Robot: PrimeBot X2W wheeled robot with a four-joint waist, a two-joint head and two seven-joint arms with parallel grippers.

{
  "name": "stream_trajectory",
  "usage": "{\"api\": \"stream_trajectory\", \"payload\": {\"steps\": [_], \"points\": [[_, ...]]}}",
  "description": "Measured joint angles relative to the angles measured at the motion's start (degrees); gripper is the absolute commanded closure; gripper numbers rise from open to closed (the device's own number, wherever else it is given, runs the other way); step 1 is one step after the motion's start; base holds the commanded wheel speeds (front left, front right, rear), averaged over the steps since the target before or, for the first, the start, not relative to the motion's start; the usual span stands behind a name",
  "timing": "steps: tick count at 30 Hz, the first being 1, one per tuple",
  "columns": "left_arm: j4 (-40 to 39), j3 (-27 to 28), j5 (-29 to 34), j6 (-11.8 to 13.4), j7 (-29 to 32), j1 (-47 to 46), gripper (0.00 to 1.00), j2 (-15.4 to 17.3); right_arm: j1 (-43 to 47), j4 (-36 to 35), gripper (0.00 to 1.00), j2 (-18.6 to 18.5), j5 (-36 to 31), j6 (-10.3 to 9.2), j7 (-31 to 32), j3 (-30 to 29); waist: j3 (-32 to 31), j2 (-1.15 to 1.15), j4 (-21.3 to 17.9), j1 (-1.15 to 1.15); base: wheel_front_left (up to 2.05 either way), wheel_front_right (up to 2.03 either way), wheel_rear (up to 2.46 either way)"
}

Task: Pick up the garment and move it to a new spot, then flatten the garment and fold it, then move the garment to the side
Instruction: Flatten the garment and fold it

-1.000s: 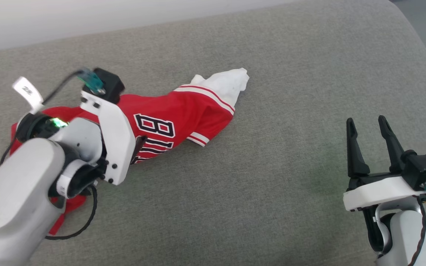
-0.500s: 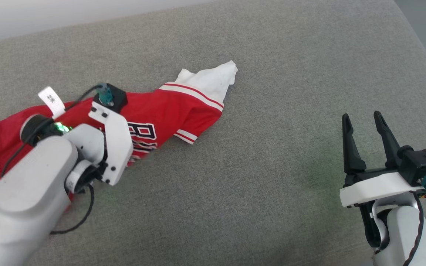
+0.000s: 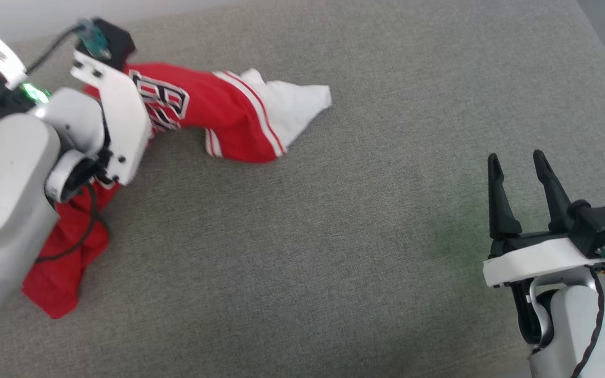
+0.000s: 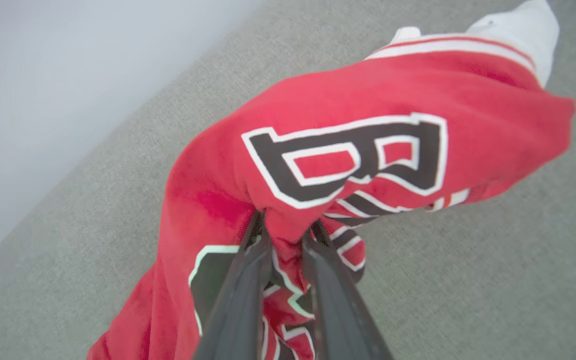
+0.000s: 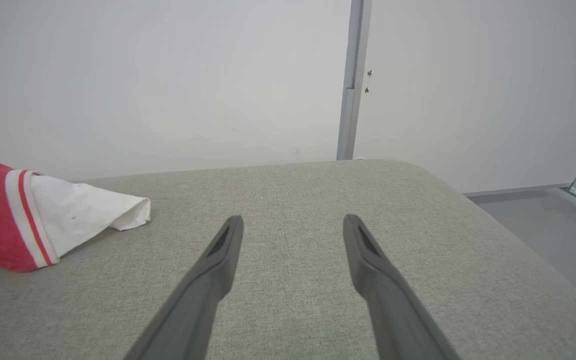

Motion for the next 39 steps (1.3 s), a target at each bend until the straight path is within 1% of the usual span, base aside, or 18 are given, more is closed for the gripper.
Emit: {"api": "stream_trajectory", "payload": {"steps": [4, 9, 11, 12, 15, 19, 25, 31, 36, 37, 38, 39], "points": [[3.46, 0.32, 2.19, 0.35, -3.52, -2.27, 1.0, -0.02, -0.65, 0.04, 0.0, 0.01, 0.33, 0.0, -0.03, 0.67, 0.97, 0.0, -0.54, 0.0, 0.0, 0.0, 0.0], [9.0, 0.19, 2.33, -0.44, -6.12, -2.77, 1.0, -1.36, -1.49, 0.16, 0.0, 0.01, 0.58, 0.0, -0.05, 1.03, 1.85, 0.0, -1.2, 0.0, 0.0, 0.0, 0.0], [10.46, 1.03, 0.29, -1.11, -6.75, -2.54, 1.0, -2.33, -1.49, 0.15, 0.0, 0.0, 0.65, 0.0, -0.05, 0.92, 2.02, 0.0, -1.33, 0.0, 0.0, 0.0, 0.0], [11.04, 1.34, -1.51, -1.47, -6.1, -2.19, 1.0, -3.03, -1.49, 0.13, 0.0, 0.01, 0.65, 0.0, -0.05, 0.78, 2.05, 0.0, -1.35, 0.0, 0.0, 0.0, 0.0], [10.55, 0.74, -3.43, -2.66, -3.67, -0.59, 1.0, -3.98, -1.42, 0.03, 0.0, 0.0, 0.64, 0.0, -0.05, 0.19, 2.0, 0.0, -1.2, 0.0, 0.0, 0.0, 0.0], [7.36, 0.76, -7.38, -2.77, 1.11, 1.62, 1.0, -5.11, -1.1, -0.1, 0.0, 0.01, 0.46, 0.0, -0.05, -0.53, 1.75, 0.0, -0.68, 0.0, 0.0, 0.0, 0.0], [-1.91, -0.92, -9.18, -0.49, 6.53, 7.05, 1.0, -4.69, -0.53, -0.11, 0.0, 0.01, 0.19, 0.0, -0.05, -0.88, 1.27, 0.0, 0.11, 0.0, 0.0, 0.0, 0.0], [-10.0, -2.66, -10.37, 1.31, 8.13, 13.16, 1.0, -3.2, -0.46, 0.07, 0.0, 0.02, 0.19, 0.0, -0.05, -0.32, 0.98, 0.0, 0.37, 0.0, 0.0, 0.0, 0.0], [-14.14, -3.94, -10.53, 2.59, 7.94, 17.3, 1.0, -2.64, -0.25, 0.49, 0.0, 0.01, 0.04, 0.0, -0.07, -0.05, 0.42, 0.0, 0.66, 0.0, 0.0, 0.0, 0.0], [-14.4, -4.04, -10.44, 2.79, 7.72, 17.68, 0.75, -2.57, -0.2, 0.56, 0.0, 0.01, 0.03, 0.0, -0.05, -0.04, 0.33, 0.0, 0.72, 0.0, 0.0, 0.0, 0.0], [-14.64, -4.09, -10.43, 2.81, 7.3, 18.02, 0.57, -2.52, -0.15, 0.62, 0.0, 0.01, 0.01, 0.0, -0.07, 0.03, 0.22, 0.0, 0.77, 0.0, 0.0, 0.0, 0.0], [-14.86, -4.1, -10.43, 2.89, 6.93, 18.42, 0.27, -2.48, -0.08, 0.71, 0.0, 0.01, -0.07, 0.0, -0.07, 0.11, 0.08, 0.0, 0.8, 0.0, 0.0, 0.0, 0.0]]}}
